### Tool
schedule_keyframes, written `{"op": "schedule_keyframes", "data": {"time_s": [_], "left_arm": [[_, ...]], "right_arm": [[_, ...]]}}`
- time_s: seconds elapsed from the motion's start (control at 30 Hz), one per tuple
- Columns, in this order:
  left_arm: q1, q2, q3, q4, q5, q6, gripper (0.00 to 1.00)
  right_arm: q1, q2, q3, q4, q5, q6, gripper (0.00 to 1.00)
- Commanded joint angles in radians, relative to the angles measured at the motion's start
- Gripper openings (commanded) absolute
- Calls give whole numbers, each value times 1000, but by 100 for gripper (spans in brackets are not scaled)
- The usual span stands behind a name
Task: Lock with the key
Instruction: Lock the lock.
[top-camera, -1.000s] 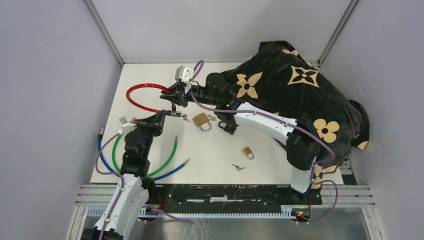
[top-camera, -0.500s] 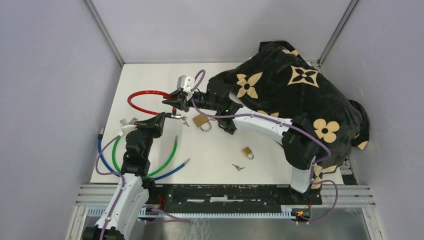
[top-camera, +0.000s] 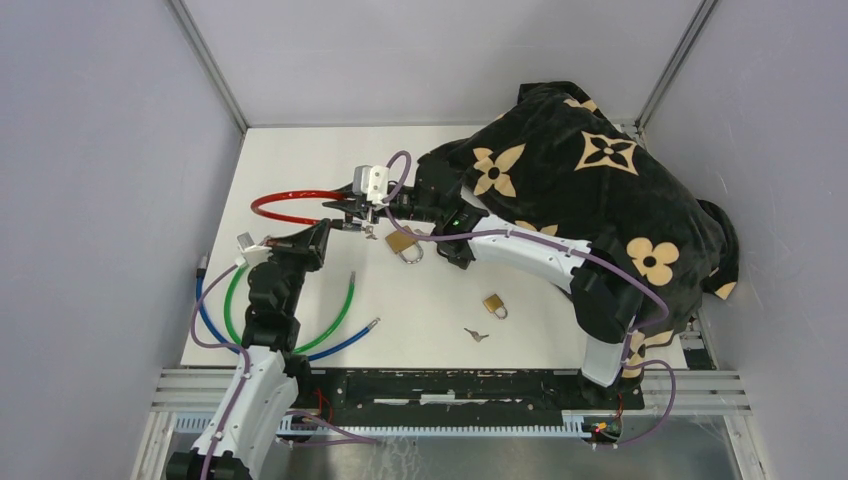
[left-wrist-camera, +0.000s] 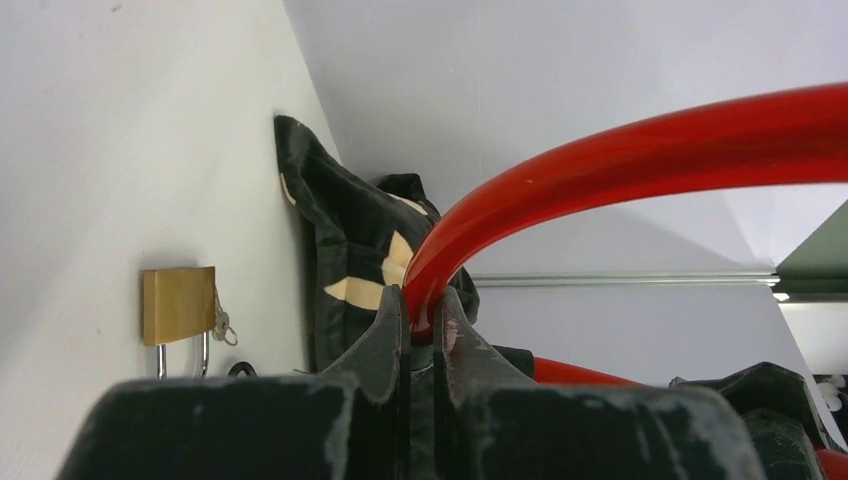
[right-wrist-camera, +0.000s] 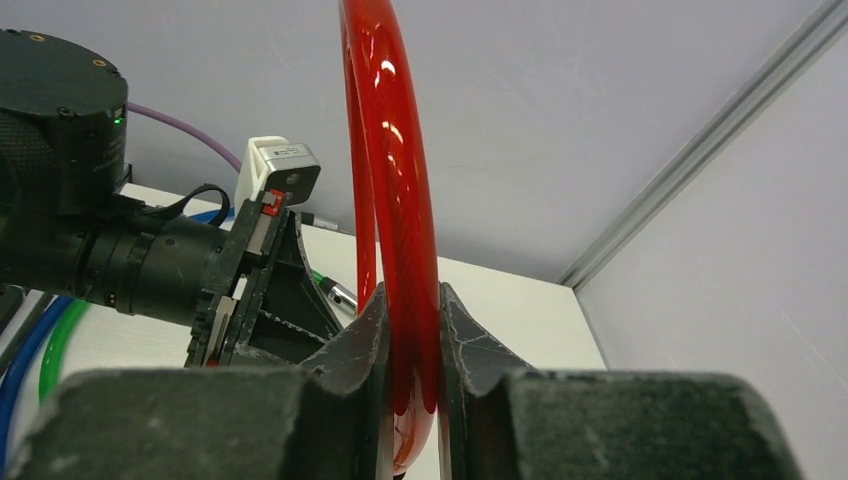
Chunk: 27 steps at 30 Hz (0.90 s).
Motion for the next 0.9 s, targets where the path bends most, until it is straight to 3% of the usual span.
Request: {"op": "schedule_keyframes", "data": {"time_s": [0.0, 0.07, 0.2, 0.47, 0.53, 0.7, 0.87], "left_arm": [[0, -20, 63, 262, 84, -44, 2], [-1, -17, 77, 222, 82, -106, 2], [0, -14, 106, 197, 90, -159, 2], [1, -14, 122, 180, 95, -180, 2], [1, -22, 122, 195, 94, -160, 2], [3, -29, 119, 212, 99, -154, 2], [3, -26, 122, 263, 123, -109, 2]], "right_arm": [[4, 28, 8, -12, -97, 32, 0], [5, 18, -2, 1, -78, 21, 0], [28, -15, -26, -95, 57, -161, 0], [-4, 25, 4, -42, -316, 48, 0], [-21, 30, 0, -25, -342, 102, 0], [-22, -13, -48, -146, -72, -5, 0], [-29, -15, -74, -66, 92, 91, 0]]}}
